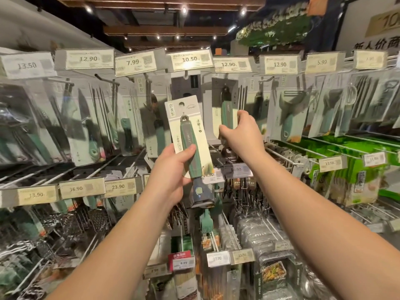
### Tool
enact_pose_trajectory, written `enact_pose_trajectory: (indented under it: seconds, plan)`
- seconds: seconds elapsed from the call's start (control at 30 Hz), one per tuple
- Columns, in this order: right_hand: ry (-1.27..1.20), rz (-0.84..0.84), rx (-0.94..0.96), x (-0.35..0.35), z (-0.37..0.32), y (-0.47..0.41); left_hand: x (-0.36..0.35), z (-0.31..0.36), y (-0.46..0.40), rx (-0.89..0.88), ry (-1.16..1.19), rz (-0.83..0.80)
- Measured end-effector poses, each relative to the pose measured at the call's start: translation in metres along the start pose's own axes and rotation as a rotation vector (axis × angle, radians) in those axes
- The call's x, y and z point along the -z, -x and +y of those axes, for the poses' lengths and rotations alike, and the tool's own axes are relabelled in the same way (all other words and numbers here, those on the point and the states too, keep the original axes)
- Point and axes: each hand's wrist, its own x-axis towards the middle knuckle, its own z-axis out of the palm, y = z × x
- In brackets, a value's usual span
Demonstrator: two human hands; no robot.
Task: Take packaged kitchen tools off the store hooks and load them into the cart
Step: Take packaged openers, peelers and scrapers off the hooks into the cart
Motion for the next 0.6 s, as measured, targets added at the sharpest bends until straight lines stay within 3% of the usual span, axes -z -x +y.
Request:
enact_pose_trajectory:
  seconds: [0.37, 0.6]
  plan:
    - [0.176, -0.072, -0.161, -0.051, 0.004, -0.061, 0.008, 0.016, -0.007, -0.016, -0.037, -0.049]
    - [0.077, -0.118, -0.237, -0.092, 0.014, -0.114, 0.0, 0.019, -0.015, -0.042, -0.064, -0.028]
